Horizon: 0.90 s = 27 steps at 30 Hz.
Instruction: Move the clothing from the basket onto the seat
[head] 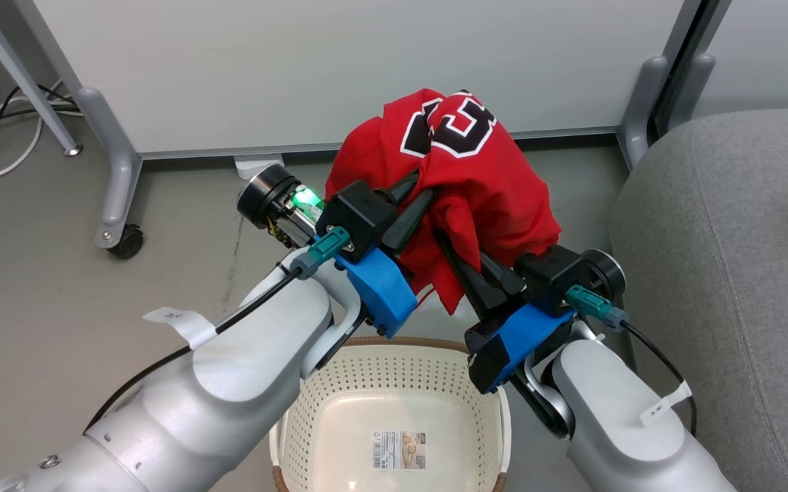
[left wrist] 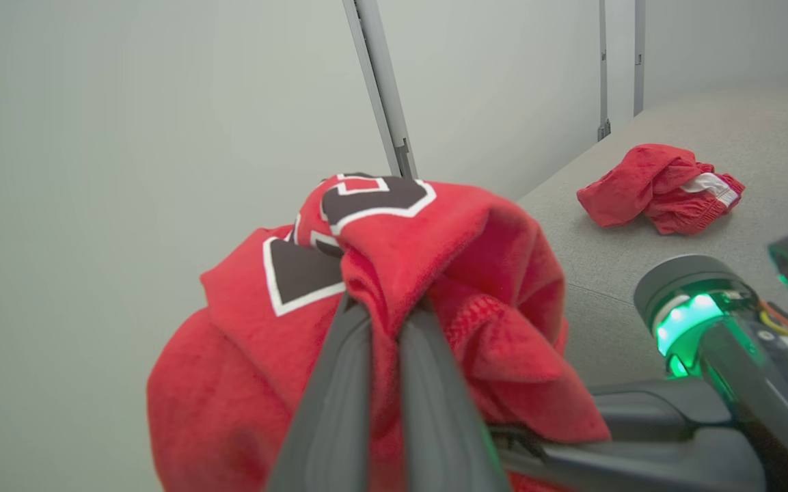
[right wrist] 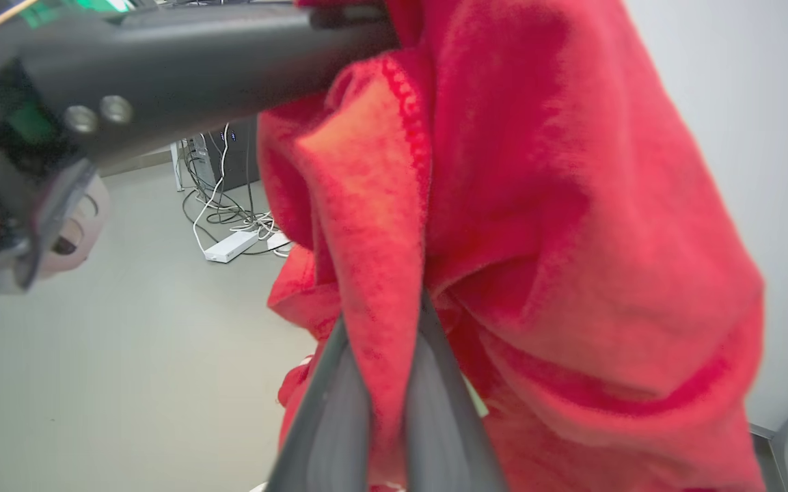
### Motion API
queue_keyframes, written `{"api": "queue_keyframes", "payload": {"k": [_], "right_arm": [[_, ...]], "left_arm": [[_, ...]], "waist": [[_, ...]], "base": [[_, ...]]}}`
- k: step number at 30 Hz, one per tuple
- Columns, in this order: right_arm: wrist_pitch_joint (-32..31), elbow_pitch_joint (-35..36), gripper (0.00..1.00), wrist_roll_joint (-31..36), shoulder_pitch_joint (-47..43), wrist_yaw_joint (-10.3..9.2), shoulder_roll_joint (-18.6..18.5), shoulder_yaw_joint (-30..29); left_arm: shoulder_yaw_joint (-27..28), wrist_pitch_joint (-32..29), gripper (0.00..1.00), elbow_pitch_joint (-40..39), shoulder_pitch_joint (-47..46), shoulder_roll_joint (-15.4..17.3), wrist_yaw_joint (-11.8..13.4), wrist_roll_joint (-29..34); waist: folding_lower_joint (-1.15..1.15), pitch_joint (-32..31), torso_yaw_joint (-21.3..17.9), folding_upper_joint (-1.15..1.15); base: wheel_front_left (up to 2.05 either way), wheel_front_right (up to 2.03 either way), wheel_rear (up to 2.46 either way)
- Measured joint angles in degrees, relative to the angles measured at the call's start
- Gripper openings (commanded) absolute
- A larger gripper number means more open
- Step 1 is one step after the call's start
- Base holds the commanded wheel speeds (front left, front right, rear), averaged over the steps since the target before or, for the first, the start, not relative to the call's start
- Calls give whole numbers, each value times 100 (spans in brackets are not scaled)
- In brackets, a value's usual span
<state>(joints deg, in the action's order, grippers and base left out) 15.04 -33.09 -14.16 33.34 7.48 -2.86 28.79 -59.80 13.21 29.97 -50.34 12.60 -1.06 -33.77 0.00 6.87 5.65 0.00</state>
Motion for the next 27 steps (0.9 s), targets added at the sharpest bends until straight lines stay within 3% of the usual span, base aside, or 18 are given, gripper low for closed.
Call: {"api": "queue_keyframes", "payload": {"k": [8, 9, 10, 27], "right_arm": [[0, 7, 0, 44, 4, 0, 0, 21], [0, 12, 0, 47, 4, 0, 0, 22], [0, 19, 0, 47, 4, 0, 0, 22], [-5, 99, 0, 38, 1, 0, 0, -24]], "left_arm": [[-9, 26, 0, 60, -5, 2, -7, -11], [0, 31, 15, 68, -5, -1, 7, -24], [5, 47, 100, 71, -7, -3, 10, -41], [36, 130, 100, 41, -34, 21, 104, 3]], "waist": [[0, 19, -44, 0], [0, 19, -44, 0], [0, 19, -44, 0], [0, 90, -61, 0]], "base": [[0, 0, 0], [0, 0, 0], [0, 0, 0], [0, 0, 0]]}}
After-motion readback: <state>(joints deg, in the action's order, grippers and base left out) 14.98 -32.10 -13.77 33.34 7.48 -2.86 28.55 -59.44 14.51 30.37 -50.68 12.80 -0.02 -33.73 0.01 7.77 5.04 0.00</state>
